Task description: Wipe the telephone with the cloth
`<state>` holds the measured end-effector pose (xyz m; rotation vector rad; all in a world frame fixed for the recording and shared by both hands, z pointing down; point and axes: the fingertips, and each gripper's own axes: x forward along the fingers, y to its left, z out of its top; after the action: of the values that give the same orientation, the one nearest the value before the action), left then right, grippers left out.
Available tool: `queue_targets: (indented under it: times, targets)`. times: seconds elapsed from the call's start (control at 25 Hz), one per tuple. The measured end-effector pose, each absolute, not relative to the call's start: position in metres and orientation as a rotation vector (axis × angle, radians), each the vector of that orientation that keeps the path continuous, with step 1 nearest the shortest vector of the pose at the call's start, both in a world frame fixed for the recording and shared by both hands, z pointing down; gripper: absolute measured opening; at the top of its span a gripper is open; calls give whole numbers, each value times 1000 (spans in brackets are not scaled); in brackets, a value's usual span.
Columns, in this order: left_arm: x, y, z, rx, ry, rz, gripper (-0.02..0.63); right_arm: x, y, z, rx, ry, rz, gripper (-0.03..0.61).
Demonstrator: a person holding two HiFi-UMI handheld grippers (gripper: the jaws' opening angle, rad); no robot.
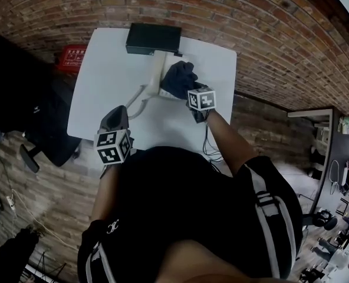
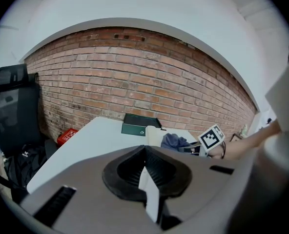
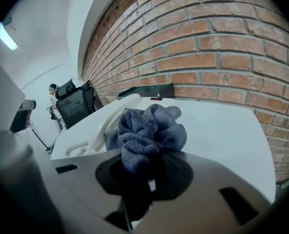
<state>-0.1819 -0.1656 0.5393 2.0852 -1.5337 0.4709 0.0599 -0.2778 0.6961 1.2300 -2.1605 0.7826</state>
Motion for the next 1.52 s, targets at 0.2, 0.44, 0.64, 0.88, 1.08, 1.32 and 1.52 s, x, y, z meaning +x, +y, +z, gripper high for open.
queue_targets:
  times: [0.2,0.44,0.64,0.88,1.08,1.32,1.52]
  targets:
    - [-178,-170,540,2108,-1506,474,0,48,-246,705,1187,-2170,829,44]
    - [-176,-171,539,2130,-1482,473,0,45,-211,714,1180,-2127,883,44]
    - [-173,-174,537,2157,-1449,477,0,31,-183,728,1083,-2104,846,44]
    - [-164,-183,530,2215,-1407,482,0,33,-201,682,1237,-2243,756,43]
    - [-148,-192,527,2271,-1340,482,0,63,-223,597,1515,-2325,606,41]
    - [-129,-208,519,2348,-1283,483,0,117,-226,487,1884,-2297,230,38]
    - [-102,-223,499,2436,-1273,434,0,171,-195,424,2120,-2218,7,38]
